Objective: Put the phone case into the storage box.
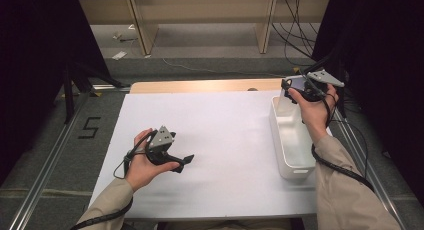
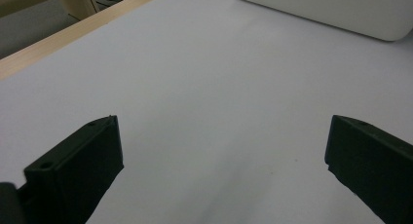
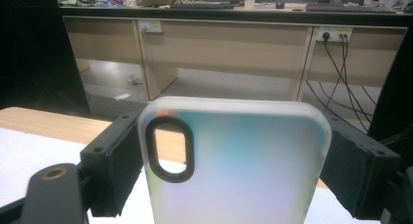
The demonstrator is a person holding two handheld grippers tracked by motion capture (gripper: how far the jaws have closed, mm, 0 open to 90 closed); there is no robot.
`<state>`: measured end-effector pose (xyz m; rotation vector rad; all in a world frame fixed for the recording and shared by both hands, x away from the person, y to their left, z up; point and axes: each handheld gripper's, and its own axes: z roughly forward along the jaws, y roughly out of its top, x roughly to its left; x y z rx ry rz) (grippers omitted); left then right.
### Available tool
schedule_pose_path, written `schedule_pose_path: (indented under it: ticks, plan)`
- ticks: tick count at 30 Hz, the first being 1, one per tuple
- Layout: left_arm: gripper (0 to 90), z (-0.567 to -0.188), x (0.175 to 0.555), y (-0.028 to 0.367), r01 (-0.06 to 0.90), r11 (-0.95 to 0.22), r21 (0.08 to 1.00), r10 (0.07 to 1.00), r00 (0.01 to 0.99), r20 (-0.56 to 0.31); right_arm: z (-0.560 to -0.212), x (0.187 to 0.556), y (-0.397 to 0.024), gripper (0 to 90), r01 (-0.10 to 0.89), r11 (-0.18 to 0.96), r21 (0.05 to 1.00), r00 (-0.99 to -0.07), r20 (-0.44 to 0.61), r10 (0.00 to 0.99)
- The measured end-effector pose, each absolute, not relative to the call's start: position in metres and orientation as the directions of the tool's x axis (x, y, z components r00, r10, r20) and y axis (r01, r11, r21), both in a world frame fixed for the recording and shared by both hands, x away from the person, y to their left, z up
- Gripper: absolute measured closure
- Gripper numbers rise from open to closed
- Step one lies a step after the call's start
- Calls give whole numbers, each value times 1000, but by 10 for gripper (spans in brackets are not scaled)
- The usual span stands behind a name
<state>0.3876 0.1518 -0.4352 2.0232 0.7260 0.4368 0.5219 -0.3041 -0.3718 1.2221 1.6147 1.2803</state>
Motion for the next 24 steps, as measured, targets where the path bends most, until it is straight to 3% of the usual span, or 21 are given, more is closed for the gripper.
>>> schedule_pose_path:
  ticks: [24]
  plan:
    - [0, -435, 388, 152, 322, -408, 854, 649, 760, 23, -376, 528, -302, 179, 260, 71, 963, -281, 5, 960]
